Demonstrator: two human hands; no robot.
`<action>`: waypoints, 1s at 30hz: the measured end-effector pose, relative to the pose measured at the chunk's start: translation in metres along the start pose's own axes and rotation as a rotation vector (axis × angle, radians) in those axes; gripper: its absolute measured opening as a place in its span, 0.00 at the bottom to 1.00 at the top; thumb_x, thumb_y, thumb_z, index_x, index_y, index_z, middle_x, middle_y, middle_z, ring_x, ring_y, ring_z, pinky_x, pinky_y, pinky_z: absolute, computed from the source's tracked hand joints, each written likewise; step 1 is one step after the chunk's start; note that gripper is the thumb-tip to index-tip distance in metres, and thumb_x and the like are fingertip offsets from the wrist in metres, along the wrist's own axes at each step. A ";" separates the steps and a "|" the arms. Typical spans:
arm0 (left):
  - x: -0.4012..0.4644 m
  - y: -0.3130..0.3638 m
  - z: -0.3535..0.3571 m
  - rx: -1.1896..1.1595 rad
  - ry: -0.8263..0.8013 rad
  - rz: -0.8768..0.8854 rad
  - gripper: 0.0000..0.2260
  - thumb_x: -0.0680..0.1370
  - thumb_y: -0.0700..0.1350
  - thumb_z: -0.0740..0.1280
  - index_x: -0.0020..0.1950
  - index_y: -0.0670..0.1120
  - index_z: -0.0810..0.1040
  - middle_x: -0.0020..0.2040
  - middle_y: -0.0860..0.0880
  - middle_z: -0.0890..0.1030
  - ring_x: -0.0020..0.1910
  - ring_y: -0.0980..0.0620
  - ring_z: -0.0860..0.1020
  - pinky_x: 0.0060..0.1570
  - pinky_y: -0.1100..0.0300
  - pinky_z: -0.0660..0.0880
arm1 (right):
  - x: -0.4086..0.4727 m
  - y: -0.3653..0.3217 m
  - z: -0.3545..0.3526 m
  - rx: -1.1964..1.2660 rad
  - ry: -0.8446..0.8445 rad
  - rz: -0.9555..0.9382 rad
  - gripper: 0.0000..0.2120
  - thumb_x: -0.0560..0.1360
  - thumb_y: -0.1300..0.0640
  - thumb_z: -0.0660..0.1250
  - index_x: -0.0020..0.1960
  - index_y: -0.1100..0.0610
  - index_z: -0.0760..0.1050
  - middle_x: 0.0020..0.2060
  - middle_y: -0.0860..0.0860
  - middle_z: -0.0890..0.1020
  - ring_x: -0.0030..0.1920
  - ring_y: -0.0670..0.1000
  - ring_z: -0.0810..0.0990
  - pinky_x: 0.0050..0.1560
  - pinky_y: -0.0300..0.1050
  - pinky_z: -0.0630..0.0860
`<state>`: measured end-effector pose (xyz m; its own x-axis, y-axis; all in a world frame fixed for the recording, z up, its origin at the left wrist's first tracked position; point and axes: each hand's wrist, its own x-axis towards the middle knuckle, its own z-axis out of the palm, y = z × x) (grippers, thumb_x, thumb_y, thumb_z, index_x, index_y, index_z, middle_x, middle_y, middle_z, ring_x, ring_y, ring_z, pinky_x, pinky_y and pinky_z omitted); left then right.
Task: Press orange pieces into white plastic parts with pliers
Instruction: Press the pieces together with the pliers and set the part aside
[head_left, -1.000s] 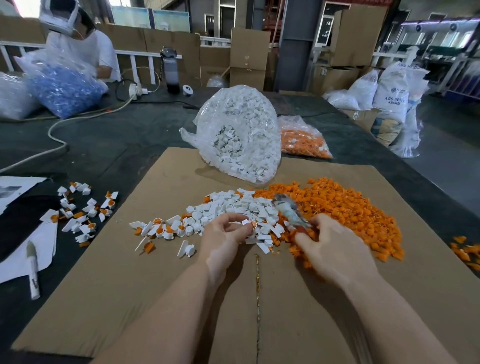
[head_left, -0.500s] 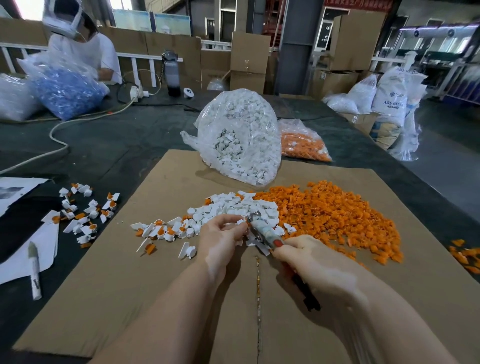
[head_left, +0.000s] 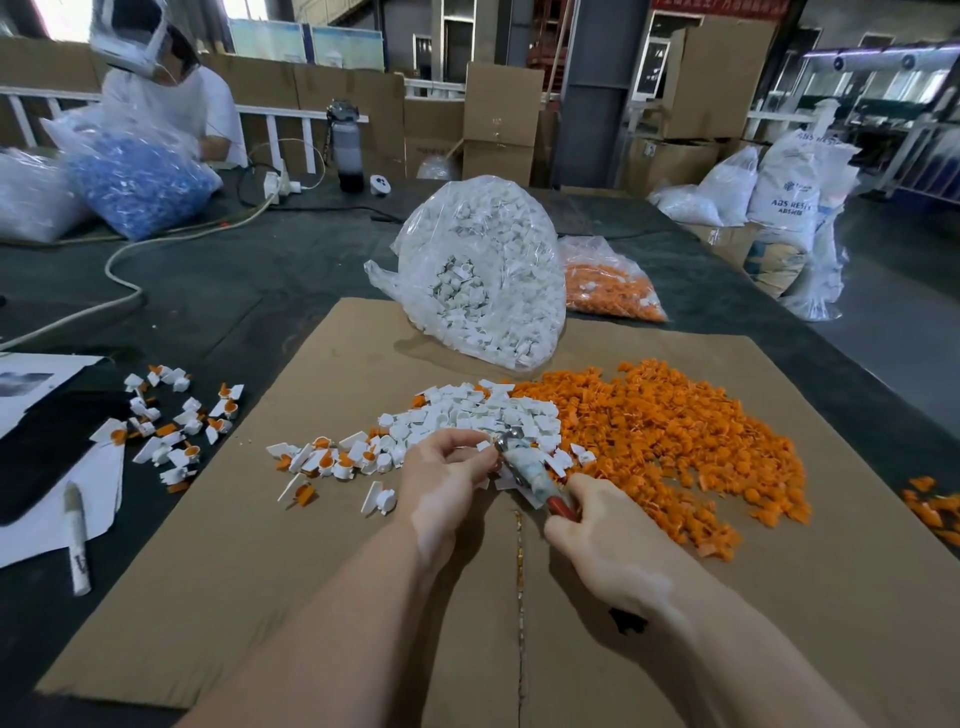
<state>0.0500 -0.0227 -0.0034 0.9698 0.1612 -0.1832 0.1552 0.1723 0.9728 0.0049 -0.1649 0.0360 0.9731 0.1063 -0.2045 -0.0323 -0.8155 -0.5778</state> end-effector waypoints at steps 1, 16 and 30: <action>0.000 -0.001 0.000 0.007 0.002 0.001 0.06 0.74 0.33 0.68 0.45 0.44 0.77 0.32 0.49 0.78 0.28 0.57 0.74 0.26 0.70 0.70 | 0.000 0.001 0.001 0.006 0.011 -0.001 0.12 0.77 0.53 0.59 0.37 0.52 0.60 0.36 0.49 0.67 0.34 0.47 0.65 0.32 0.43 0.61; -0.007 -0.010 -0.008 0.337 -0.097 0.270 0.09 0.77 0.39 0.66 0.54 0.49 0.82 0.47 0.59 0.79 0.46 0.69 0.74 0.45 0.84 0.64 | 0.022 0.057 -0.017 -0.258 0.592 0.168 0.25 0.70 0.43 0.69 0.62 0.55 0.72 0.54 0.53 0.76 0.58 0.55 0.71 0.57 0.48 0.67; -0.009 -0.014 -0.003 0.549 -0.157 0.323 0.11 0.78 0.39 0.64 0.56 0.50 0.81 0.56 0.51 0.80 0.58 0.57 0.75 0.59 0.67 0.68 | 0.021 0.024 0.029 -0.234 0.608 -0.501 0.11 0.68 0.65 0.74 0.50 0.59 0.82 0.42 0.54 0.82 0.44 0.54 0.80 0.47 0.47 0.78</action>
<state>0.0389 -0.0237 -0.0155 0.9932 -0.0295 0.1126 -0.1152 -0.3885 0.9142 0.0178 -0.1656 -0.0046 0.8154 0.2171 0.5366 0.4214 -0.8582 -0.2932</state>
